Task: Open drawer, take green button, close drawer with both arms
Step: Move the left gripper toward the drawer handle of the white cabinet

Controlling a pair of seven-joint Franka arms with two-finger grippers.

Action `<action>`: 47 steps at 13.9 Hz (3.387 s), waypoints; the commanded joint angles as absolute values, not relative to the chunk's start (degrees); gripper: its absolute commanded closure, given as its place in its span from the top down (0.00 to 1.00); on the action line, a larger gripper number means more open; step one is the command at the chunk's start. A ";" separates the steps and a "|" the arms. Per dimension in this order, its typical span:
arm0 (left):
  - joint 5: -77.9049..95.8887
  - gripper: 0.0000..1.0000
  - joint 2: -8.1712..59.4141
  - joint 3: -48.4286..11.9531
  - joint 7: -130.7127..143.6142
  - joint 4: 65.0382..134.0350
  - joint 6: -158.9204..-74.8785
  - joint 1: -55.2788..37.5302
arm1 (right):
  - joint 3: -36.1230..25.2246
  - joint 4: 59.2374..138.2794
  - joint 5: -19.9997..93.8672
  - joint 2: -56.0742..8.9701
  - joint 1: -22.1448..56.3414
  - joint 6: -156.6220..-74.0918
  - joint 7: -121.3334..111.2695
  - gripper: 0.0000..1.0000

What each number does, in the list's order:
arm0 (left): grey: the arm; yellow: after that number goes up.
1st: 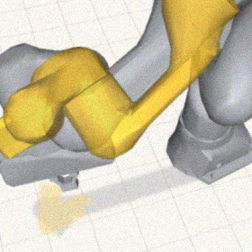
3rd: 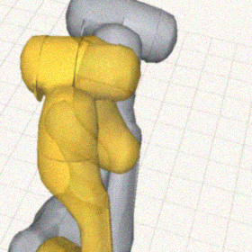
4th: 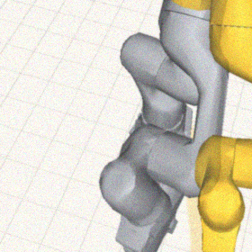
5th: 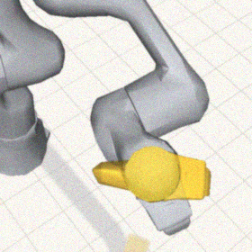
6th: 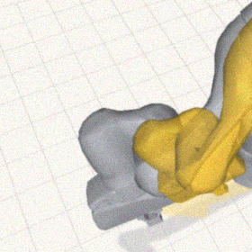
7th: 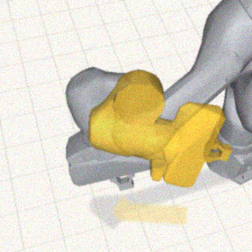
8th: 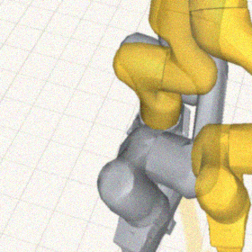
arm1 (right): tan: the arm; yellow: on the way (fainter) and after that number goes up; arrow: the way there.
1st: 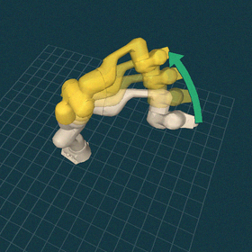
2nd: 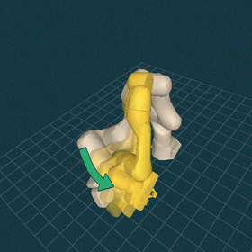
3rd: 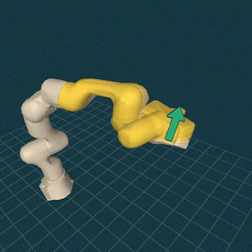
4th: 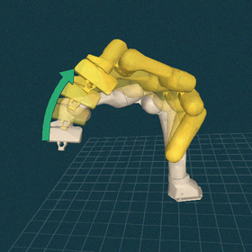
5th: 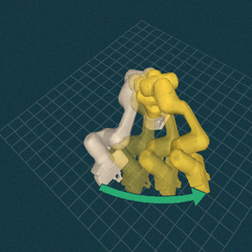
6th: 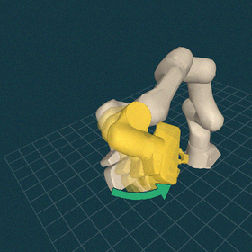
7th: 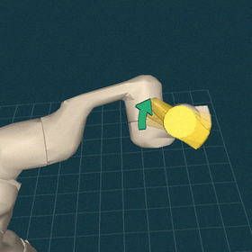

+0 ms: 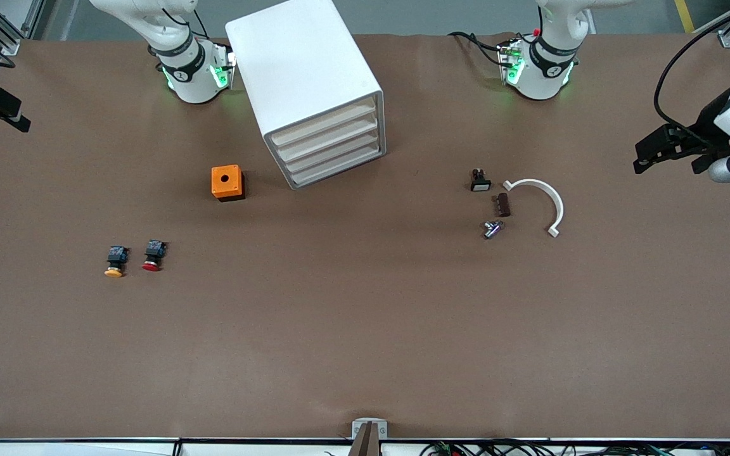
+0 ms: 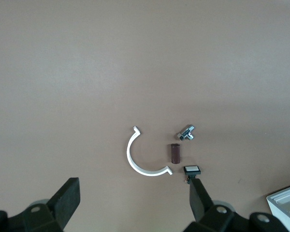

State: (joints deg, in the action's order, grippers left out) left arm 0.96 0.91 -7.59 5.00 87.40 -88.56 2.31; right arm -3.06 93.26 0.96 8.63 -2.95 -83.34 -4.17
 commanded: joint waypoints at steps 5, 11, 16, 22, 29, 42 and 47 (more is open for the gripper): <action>0.79 1.00 1.14 -7.65 4.66 85.96 -87.54 2.72 | -3.34 93.60 0.26 9.23 -2.29 -83.23 -4.48 1.00; 0.88 1.00 2.72 -7.56 4.83 86.40 -87.54 3.25 | -3.34 93.60 0.26 9.32 -2.29 -83.06 -4.39 1.00; 1.05 1.00 8.69 -8.26 5.36 86.66 -87.54 1.33 | -3.34 93.60 0.26 9.23 -2.29 -83.06 -4.39 1.00; 11.93 1.00 14.84 -8.26 10.08 86.31 -87.63 -1.14 | -3.34 93.60 0.26 9.32 -2.29 -82.97 -4.39 1.00; 16.17 1.00 23.18 -8.26 33.79 83.51 -90.44 -14.47 | -3.34 93.69 0.26 9.32 -2.46 -82.97 -4.48 1.00; 25.04 1.00 39.28 -8.26 70.90 76.99 -100.72 -27.95 | -3.34 93.25 0.26 9.23 -2.46 -83.23 -4.48 1.00; 35.66 1.00 44.46 -8.17 87.41 77.17 -100.99 -28.30 | -3.51 93.16 0.18 8.79 -2.90 -83.32 -4.57 1.00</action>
